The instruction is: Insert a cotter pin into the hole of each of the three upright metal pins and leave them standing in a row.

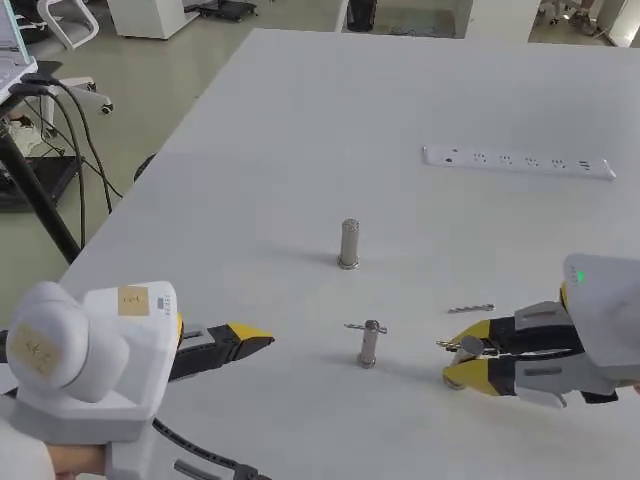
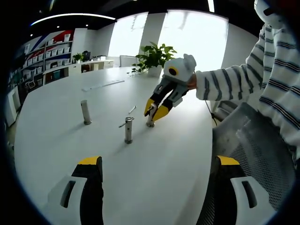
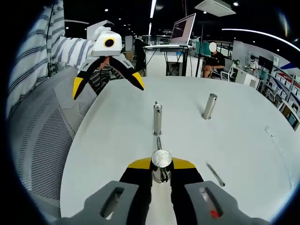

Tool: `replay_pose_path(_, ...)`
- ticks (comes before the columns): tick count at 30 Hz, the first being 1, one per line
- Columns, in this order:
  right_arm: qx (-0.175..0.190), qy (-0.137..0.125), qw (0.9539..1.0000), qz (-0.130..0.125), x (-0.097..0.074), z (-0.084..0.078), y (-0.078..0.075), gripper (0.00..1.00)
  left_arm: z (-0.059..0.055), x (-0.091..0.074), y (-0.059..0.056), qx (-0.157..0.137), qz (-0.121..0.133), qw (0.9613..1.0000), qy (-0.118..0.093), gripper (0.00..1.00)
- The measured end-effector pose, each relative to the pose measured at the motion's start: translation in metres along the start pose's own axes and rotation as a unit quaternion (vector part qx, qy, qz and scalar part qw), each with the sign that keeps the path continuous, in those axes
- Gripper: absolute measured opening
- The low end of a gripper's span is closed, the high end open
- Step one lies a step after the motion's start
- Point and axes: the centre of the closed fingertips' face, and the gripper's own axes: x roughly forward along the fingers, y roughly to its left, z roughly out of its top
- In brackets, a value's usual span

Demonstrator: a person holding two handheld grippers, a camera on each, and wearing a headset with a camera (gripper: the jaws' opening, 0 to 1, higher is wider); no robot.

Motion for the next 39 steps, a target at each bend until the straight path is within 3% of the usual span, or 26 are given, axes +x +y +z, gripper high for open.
replay_pose_path(9,-0.023,0.003,0.9997,0.006,-0.001,0.000,0.000,0.09,0.000,0.000,0.000,0.002,-0.001,1.0000,0.004,0.99)
replay_pose_path(24,-0.027,0.003,0.9996,0.003,0.000,-0.003,-0.006,0.10,-0.001,-0.001,0.001,0.003,0.001,1.0000,0.005,0.99)
replay_pose_path(33,-0.025,0.002,0.9997,-0.009,0.000,-0.003,-0.010,0.10,-0.001,0.000,0.000,0.003,0.003,1.0000,0.005,0.99)
replay_pose_path(37,-0.003,0.000,0.9999,-0.012,0.000,-0.003,-0.011,0.11,0.000,0.001,-0.001,0.002,0.000,1.0000,0.005,0.99)
replay_pose_path(39,0.002,-0.009,0.9999,-0.009,-0.002,0.002,-0.007,0.19,0.000,0.001,-0.001,0.001,-0.001,1.0000,0.005,0.99)
